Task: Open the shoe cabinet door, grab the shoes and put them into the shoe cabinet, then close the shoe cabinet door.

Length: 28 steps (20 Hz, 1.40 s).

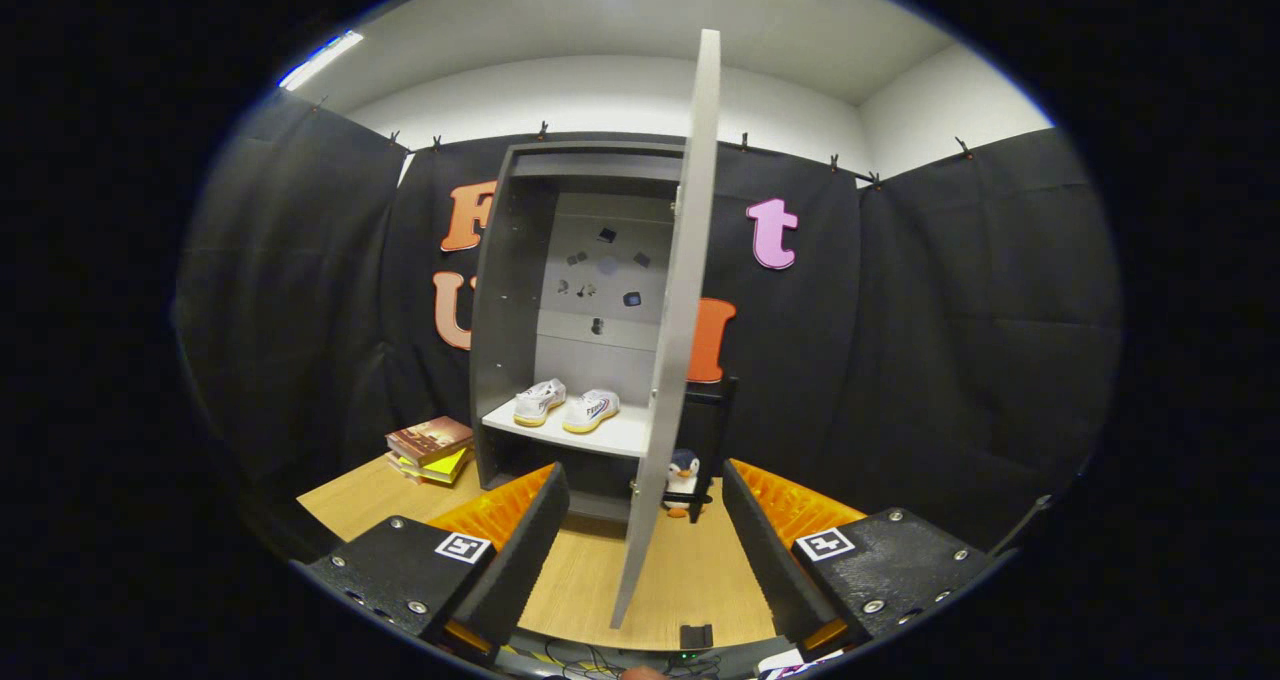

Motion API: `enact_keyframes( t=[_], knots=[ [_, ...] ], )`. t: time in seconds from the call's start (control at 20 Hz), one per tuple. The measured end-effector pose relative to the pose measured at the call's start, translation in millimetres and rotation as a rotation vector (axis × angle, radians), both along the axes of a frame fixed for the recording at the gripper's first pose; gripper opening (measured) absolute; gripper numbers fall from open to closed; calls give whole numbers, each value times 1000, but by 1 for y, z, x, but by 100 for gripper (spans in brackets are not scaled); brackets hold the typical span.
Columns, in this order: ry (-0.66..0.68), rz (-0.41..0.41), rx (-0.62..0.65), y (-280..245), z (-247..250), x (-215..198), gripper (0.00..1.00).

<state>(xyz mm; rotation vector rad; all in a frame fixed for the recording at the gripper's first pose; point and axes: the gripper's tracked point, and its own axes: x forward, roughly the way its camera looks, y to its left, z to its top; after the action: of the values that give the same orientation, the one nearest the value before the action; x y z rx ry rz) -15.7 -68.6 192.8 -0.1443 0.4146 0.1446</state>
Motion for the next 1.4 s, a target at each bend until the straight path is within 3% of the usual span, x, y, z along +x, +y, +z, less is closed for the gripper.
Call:
enact_keyframes(
  t=[0.45,0.9,1.4],
  knots=[
    [-4,-97,8,-64,-23,31,95],
    [54,-59,67,-75,-59,63,95],
    [41,43,177,-53,-49,62,88]
  ],
)
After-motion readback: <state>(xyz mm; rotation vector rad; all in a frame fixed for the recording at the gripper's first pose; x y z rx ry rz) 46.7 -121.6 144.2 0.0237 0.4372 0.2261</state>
